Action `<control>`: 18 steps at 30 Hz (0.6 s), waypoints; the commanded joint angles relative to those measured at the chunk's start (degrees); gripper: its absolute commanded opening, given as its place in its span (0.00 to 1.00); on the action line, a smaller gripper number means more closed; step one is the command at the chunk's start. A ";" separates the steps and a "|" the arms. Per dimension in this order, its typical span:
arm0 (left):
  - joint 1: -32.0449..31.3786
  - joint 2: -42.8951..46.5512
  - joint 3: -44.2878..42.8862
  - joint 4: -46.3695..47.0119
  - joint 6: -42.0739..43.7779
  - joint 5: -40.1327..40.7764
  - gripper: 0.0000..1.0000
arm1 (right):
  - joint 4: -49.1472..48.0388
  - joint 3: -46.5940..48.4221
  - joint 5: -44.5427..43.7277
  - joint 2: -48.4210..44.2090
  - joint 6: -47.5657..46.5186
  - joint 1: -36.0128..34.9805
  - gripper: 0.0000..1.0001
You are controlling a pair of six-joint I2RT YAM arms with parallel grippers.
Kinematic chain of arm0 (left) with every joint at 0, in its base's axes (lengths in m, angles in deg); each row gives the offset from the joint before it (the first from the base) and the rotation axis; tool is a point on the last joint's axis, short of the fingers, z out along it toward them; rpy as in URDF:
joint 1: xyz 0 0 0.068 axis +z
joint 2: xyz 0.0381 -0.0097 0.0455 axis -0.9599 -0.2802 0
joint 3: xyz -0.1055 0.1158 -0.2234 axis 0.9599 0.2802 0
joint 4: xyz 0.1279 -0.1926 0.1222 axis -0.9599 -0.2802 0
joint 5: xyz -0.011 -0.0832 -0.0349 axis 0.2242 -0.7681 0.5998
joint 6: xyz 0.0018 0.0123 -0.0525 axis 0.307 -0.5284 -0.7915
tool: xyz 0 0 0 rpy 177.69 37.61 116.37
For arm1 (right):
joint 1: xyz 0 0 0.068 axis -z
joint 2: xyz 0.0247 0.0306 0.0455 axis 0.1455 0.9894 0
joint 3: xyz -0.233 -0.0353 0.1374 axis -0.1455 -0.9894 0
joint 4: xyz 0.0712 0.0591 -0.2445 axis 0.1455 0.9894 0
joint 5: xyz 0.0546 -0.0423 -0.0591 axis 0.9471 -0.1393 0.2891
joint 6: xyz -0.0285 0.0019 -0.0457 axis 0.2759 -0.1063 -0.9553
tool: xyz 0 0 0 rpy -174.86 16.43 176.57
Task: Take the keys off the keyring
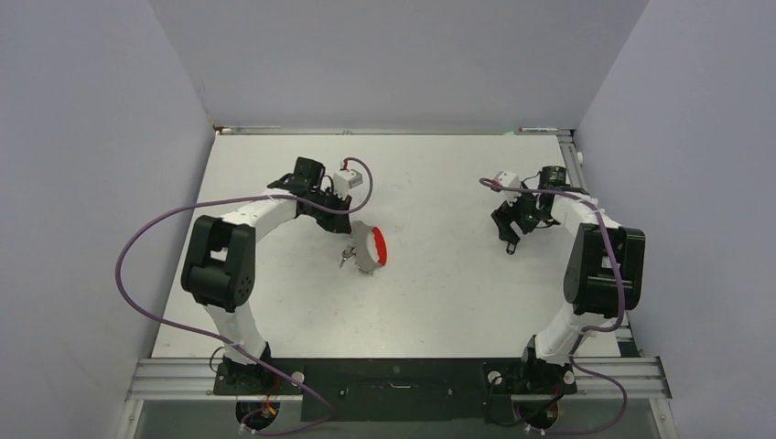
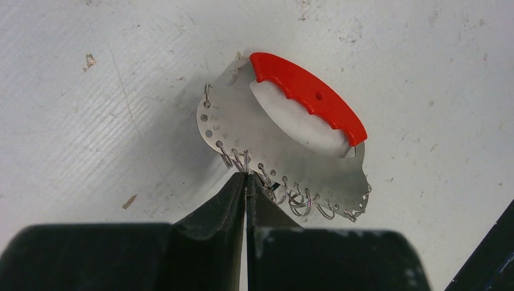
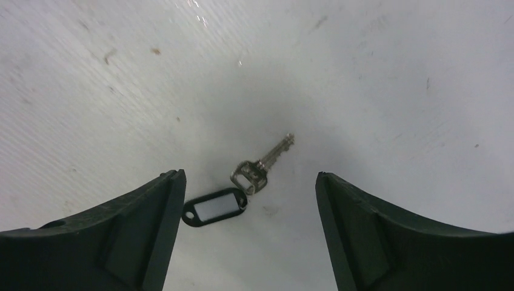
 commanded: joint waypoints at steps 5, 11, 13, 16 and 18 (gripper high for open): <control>-0.21 5.05 3.37 7.19 -9.78 -5.99 0.00 | -8.18 3.14 7.61 -9.64 12.89 -11.30 0.91; -0.13 6.66 6.45 10.47 -16.94 -9.35 0.00 | -37.71 -5.05 16.40 -14.35 43.39 -13.46 0.90; -0.12 7.24 7.43 11.73 -18.70 -9.92 0.00 | -43.28 -7.08 21.58 -13.61 47.14 -13.69 0.90; -0.12 7.59 8.71 13.19 -22.22 -11.05 0.00 | -38.63 -3.47 23.56 -9.92 47.51 -16.98 0.90; -0.20 7.46 9.69 14.38 -24.65 -11.76 0.00 | -31.42 -0.46 20.15 -7.39 45.18 -20.04 0.90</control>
